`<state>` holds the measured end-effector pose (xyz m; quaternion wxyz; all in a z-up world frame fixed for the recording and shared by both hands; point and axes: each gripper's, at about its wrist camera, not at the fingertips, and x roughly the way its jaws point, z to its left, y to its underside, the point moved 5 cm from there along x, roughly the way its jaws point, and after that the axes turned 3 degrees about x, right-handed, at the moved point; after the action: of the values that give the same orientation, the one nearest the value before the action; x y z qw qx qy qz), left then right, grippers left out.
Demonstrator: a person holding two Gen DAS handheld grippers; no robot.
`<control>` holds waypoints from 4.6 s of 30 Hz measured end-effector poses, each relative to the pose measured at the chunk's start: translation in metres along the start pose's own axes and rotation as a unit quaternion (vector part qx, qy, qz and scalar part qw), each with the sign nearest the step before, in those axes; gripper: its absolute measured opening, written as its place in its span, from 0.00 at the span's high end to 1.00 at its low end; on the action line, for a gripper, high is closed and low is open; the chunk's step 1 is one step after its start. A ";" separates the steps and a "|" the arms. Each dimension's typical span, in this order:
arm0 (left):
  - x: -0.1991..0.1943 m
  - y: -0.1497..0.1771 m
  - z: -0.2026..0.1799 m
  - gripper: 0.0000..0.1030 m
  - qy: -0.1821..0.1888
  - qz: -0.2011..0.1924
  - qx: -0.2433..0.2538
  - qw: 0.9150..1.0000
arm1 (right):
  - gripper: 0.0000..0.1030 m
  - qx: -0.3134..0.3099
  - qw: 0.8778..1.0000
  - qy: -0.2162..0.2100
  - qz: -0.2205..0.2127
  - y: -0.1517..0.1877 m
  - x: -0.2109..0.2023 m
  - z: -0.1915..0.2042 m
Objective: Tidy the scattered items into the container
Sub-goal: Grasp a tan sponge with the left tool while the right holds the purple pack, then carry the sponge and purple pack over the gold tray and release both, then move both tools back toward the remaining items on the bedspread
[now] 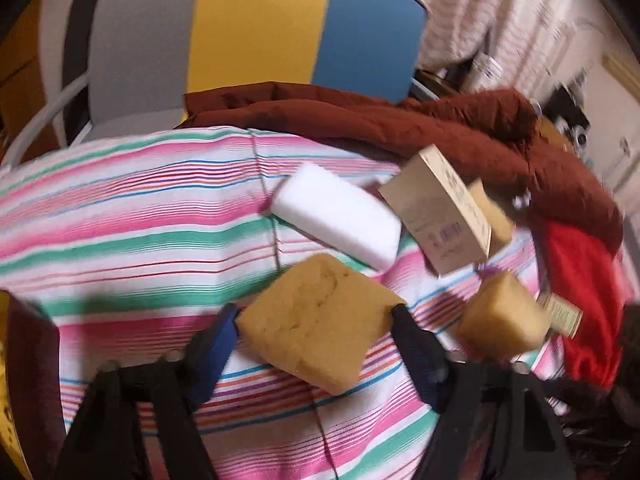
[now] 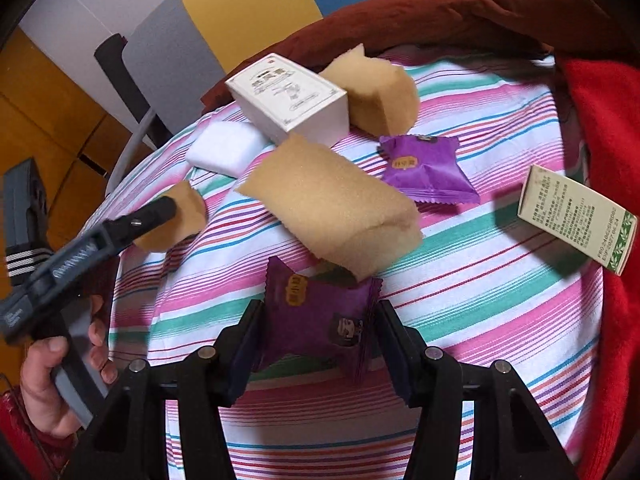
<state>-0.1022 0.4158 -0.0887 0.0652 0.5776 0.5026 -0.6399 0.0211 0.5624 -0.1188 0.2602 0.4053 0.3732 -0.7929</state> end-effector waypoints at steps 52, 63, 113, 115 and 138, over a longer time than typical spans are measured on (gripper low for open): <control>-0.163 0.134 0.050 0.65 0.045 -0.115 -0.058 0.991 | 0.54 -0.167 0.983 -0.053 -0.053 0.017 -0.019 0.088; -0.205 0.162 0.132 0.65 0.033 -0.128 -0.155 0.979 | 0.54 -0.251 0.957 -0.137 -0.040 0.065 -0.022 0.216; -0.259 0.202 0.268 0.45 -0.131 -0.130 -0.307 0.934 | 0.32 -0.244 0.959 -0.143 -0.035 0.113 0.013 0.341; -0.255 0.195 0.257 0.44 -0.118 -0.127 -0.293 0.940 | 0.31 -0.239 0.960 -0.139 -0.040 0.110 0.009 0.332; -0.186 0.140 0.073 0.36 0.022 -0.056 -0.100 0.993 | 0.29 -0.122 0.986 0.022 -0.116 0.025 -0.044 0.120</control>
<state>0.0014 0.2028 -0.0311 0.0762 0.5528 0.5971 -0.5763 0.0088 0.4565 -0.0447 0.2059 0.3422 0.5169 -0.7572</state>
